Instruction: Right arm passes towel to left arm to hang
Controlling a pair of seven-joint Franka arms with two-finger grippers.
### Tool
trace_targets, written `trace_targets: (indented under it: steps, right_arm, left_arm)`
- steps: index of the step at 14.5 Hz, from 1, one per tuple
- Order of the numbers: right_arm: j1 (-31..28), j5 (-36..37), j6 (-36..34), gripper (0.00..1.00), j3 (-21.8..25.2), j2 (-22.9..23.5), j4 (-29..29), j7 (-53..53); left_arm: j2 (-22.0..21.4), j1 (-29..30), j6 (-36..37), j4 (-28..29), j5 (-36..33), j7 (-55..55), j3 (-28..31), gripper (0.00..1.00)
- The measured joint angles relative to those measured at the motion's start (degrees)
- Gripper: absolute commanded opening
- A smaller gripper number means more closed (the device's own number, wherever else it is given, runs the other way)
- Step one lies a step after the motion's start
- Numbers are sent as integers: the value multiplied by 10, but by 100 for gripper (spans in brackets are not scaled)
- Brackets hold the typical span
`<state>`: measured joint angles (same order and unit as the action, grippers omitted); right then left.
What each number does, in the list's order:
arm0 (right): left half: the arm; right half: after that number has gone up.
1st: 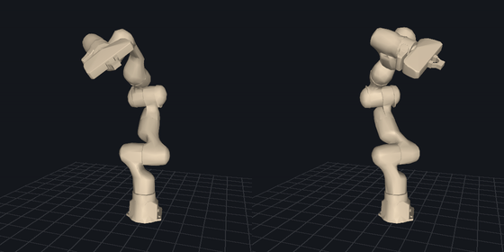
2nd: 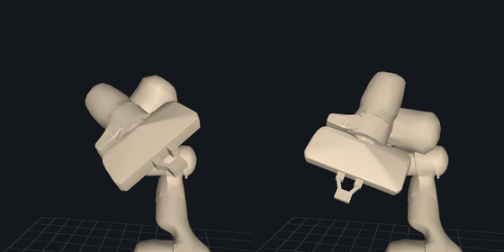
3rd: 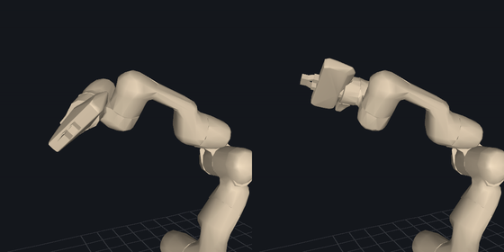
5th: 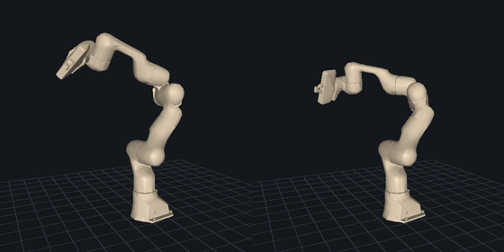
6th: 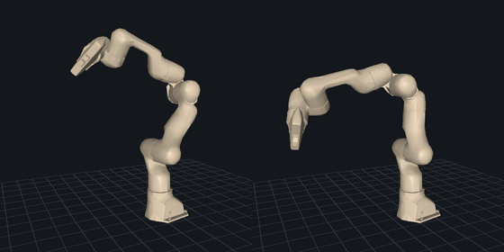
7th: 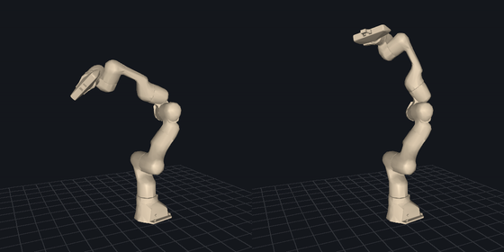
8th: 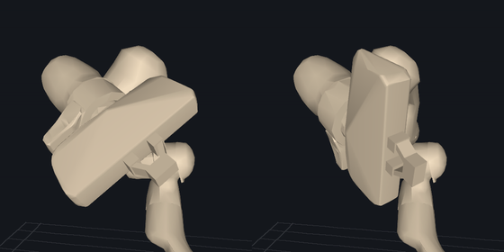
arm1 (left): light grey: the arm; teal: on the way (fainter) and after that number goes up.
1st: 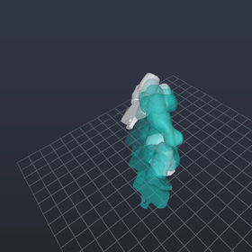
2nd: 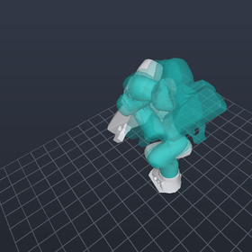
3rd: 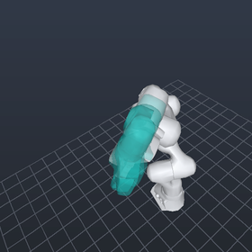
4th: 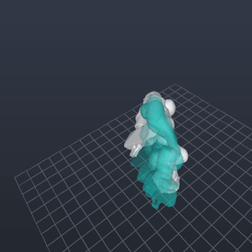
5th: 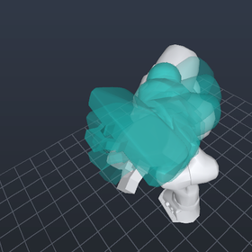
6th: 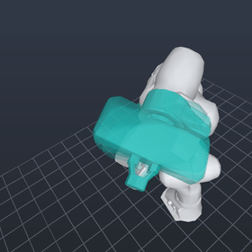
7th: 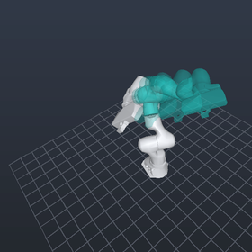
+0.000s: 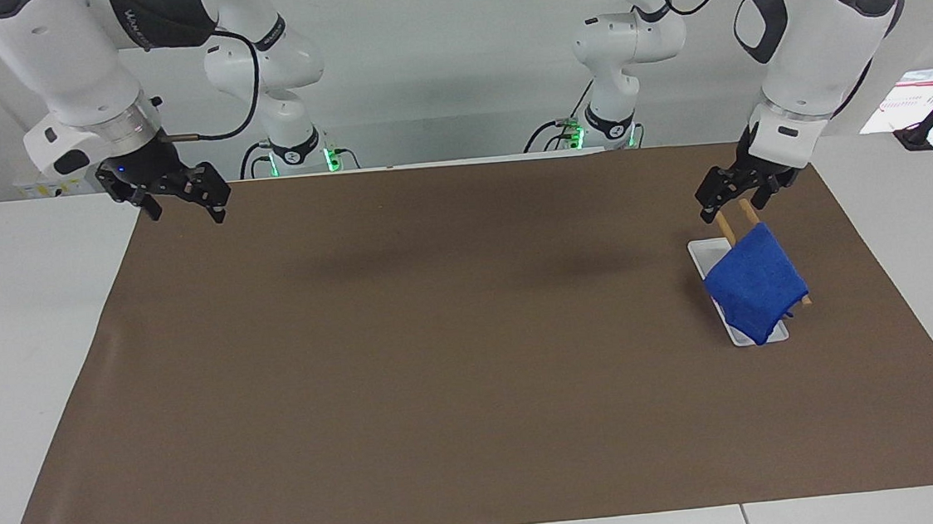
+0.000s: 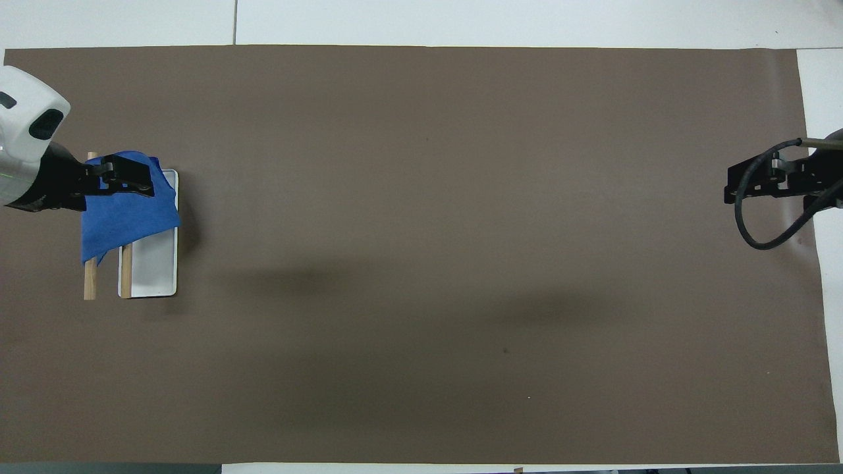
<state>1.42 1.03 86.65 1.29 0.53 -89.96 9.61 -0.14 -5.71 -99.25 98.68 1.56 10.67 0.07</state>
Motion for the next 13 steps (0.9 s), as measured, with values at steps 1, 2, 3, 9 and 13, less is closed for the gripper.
trace_targets:
  steps: [1, 2, 3, 9, 13]
  right_arm:
    - [0, 0, 0, 100, 0, 0, 0, 0]
    - [0, 0, 0, 100, 0, 0, 0, 0]
    - [0, 0, 0, 100, 0, 0, 0, 0]
    - [0, 0, 0, 100, 0, 0, 0, 0]
    - [0, 0, 0, 100, 0, 0, 0, 0]
  left_arm:
    - [8, 1, 26, -24, 2, -15, 2, 100]
    - [13, 1, 47, -43, 3, -30, 4, 100]
    - [16, 3, 62, -55, 3, -42, 8, 100]
    - [17, 51, 86, -63, 4, -129, 14, 100]
    - [17, 53, 89, -63, 4, -138, 13, 100]
